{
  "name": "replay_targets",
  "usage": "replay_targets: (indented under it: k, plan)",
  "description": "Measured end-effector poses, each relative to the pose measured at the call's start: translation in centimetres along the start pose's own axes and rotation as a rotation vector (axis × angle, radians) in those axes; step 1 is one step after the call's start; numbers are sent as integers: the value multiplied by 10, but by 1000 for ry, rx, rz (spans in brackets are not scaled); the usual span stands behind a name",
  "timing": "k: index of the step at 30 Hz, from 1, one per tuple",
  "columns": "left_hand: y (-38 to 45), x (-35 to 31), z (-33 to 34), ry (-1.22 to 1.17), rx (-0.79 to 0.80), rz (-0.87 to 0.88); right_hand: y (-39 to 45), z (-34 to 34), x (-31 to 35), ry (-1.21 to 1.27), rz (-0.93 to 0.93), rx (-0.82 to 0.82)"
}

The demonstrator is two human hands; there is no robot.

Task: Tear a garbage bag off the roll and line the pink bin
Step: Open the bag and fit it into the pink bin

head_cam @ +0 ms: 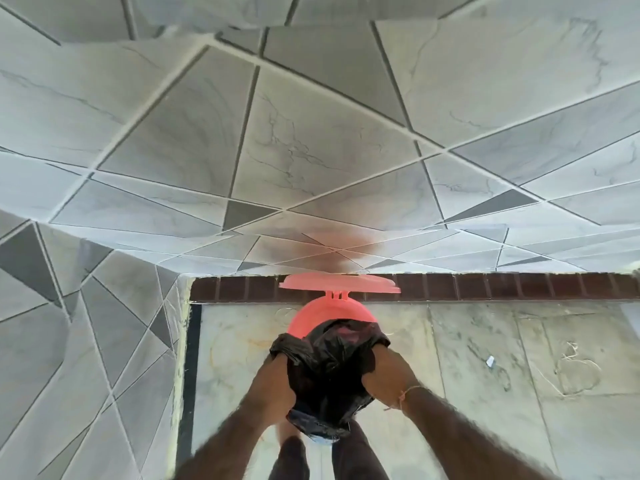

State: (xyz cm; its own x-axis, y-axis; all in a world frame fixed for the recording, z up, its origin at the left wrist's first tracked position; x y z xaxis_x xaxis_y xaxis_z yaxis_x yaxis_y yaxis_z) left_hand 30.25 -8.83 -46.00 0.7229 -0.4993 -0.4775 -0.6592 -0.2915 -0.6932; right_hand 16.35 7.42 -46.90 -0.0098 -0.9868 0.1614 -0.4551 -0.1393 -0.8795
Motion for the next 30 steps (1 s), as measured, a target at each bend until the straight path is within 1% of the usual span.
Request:
replay_targets:
  k: [4,8,15,18,21,26,28,30]
  plan:
    - [44,19,16,-25,-42,-8,44,13,-10,13,72,-76]
    - [81,37,29,-55,-96,34,77,20,-28,17,137,-155]
    - [134,93,63,-118,-222,16,125,52,-56,31,197,-281]
    - [127,119,88,-65,-227,11,136,82,-82,-3,243,-282]
    - [108,147,123,-33,-192,3,141,117,-115,-45,307,-235]
    - [93,190,165,-8,-113,-140,152,154,-154,-32,394,-157]
    - [101,199,171,-9,-99,-176,161,157,-160,1,411,-177]
    - [117,203,169,-13,-131,-211,176,154,-161,11,429,-237]
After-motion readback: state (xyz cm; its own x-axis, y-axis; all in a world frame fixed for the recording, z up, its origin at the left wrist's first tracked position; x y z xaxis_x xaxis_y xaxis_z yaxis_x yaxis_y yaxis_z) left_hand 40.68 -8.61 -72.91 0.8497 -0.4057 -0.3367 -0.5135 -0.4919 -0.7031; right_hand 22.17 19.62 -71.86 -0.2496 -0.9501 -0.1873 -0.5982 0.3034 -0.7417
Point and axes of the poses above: each hand's wrist, its own y-axis towards the middle knuckle, its own z-axis out of the palm, x = y × z, the point moved 1 cm from there along y, towards the middle knuckle, and after that the axes turned 12 degrees about z, right-handed, at the moved point
